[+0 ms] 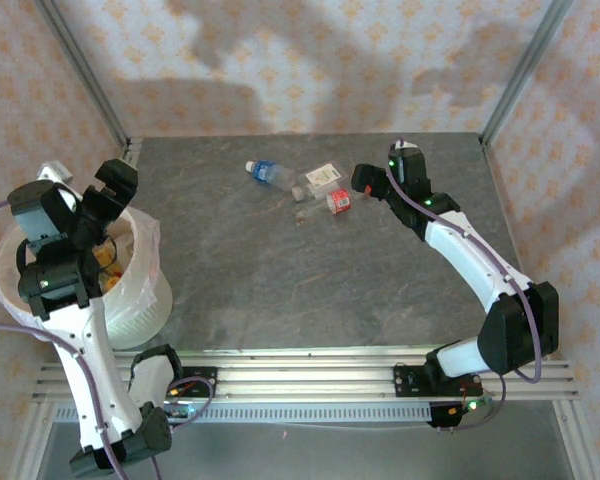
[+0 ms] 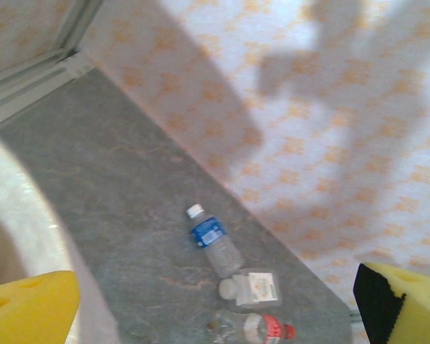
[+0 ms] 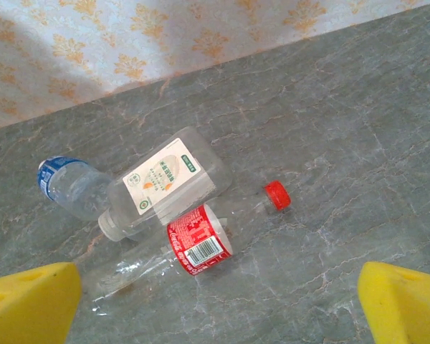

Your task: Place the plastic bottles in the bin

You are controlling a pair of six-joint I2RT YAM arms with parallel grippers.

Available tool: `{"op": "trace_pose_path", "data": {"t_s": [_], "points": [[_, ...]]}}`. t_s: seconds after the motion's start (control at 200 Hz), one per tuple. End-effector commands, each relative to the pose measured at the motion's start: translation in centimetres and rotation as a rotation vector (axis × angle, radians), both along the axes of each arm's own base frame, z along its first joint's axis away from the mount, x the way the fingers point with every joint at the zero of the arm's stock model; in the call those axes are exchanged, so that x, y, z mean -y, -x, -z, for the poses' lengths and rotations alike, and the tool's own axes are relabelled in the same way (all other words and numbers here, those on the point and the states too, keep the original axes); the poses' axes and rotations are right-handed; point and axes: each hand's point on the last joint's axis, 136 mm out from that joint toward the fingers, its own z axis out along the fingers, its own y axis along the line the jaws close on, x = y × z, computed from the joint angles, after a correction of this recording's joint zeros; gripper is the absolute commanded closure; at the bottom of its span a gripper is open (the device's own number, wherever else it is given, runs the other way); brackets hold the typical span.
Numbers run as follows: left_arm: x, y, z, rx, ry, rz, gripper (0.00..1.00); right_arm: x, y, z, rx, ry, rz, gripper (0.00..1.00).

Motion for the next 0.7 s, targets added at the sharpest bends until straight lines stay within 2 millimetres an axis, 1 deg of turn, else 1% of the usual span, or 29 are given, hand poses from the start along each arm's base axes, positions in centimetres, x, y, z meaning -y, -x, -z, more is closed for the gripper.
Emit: {"op": "trace_pose_path", "data": {"t_s": [0.0, 0.085, 0.175, 0.235, 0.34, 0.42, 0.435, 0.5, 0.55, 0.615, 0.691], "points": [[2.7, -0.4, -3.1, 0.111, -0.029, 0.110, 0.00, 0.6, 0.0, -1.3, 0.057, -0.001, 0.038, 0.01], [4.3, -1.1, -3.1, 0.106, -0.078, 0.164, 0.00, 1.5, -0.1, -1.8, 0.091, -0.059, 0.125, 0.01], [6.1, -2.5, -2.7, 0.083, -0.104, 0.217, 0.01, 1.7, -0.2, -2.1, 0.119, -0.108, 0.155, 0.01], [7.5, -3.6, -2.4, 0.081, -0.105, 0.254, 0.00, 1.4, -0.2, -1.6, 0.109, -0.133, 0.153, 0.01], [9.6, -5.6, -2.0, 0.075, -0.110, 0.299, 0.00, 1.2, -0.4, 0.7, 0.028, -0.170, 0.179, 0.01], [11.2, -6.8, -1.6, 0.065, -0.118, 0.333, 0.00, 1.0, -0.9, 3.0, -0.066, -0.208, 0.200, 0.00], [11.5, -7.1, -1.5, 0.064, -0.119, 0.338, 0.00, 0.9, -1.0, 3.1, -0.076, -0.215, 0.195, 0.00], [12.6, -7.7, -1.4, 0.060, -0.123, 0.364, 0.00, -0.7, -1.4, 3.8, -0.124, -0.212, 0.104, 0.01], [13.1, -8.1, -1.0, 0.044, -0.127, 0.377, 0.00, -1.9, -1.6, 4.2, -0.154, -0.160, 0.005, 0.01], [13.5, -8.4, -0.4, 0.022, -0.133, 0.385, 0.00, -3.4, -1.7, 4.7, -0.157, -0.030, -0.188, 0.01], [13.4, -8.8, 0.5, -0.009, -0.145, 0.377, 0.00, -4.5, -1.4, 5.7, -0.166, 0.136, -0.410, 0.02]]}}
